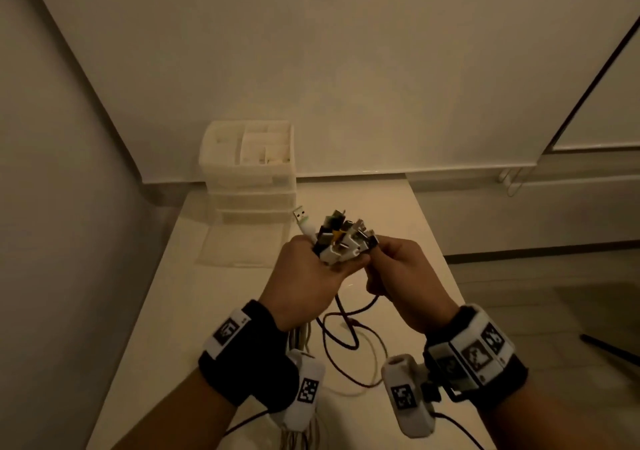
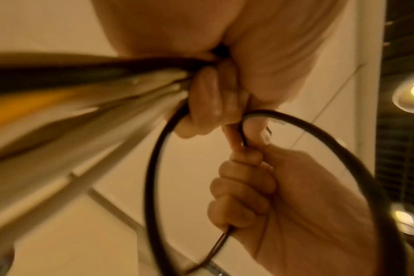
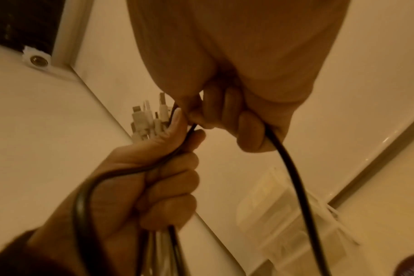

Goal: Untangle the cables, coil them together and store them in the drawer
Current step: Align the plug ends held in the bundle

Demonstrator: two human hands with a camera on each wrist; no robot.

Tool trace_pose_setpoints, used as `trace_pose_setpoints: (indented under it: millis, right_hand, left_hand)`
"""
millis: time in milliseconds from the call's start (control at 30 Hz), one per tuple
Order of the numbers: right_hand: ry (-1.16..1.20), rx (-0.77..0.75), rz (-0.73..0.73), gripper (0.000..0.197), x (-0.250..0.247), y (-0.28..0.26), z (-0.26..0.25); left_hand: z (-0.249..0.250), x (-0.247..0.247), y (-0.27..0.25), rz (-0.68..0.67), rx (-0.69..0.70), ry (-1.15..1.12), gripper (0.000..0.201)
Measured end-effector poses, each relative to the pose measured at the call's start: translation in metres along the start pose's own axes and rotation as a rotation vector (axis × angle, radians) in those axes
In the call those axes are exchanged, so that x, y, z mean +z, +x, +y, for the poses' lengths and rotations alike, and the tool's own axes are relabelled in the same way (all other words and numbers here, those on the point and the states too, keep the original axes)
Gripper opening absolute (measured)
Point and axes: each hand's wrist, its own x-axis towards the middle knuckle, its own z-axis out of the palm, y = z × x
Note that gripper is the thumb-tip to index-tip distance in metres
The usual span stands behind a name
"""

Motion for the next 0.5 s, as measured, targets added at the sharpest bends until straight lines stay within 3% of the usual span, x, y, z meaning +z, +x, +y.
trace_pose_setpoints:
  millis: [67, 267, 367, 500]
  right_hand:
    - [0.045, 0.023, -0.030, 0.042, -0.004, -0.004, 0.008]
    - [0.024, 0.042, -0.061, 0.044, -0.015, -0.019, 0.056]
    - [-0.040, 0.082, -0.041, 0.040, -0.020, -0.027, 0.082]
    - [-0.110, 0.125, 0.021, 0.040, -0.023, -0.040, 0.097]
  left_hand:
    - [-0.002, -0.007, -0.001, 0.040, 0.022, 0.089, 0.006]
    - [-0.001, -0.053, 0.015, 0.486, 0.083, -0.096, 0.006]
    - [-0.003, -0.073, 0.017, 0.600, 0.108, -0.173, 0.024]
    - [-0.007, -0.090, 0.013, 0.681, 0.069, -0.178, 0.015]
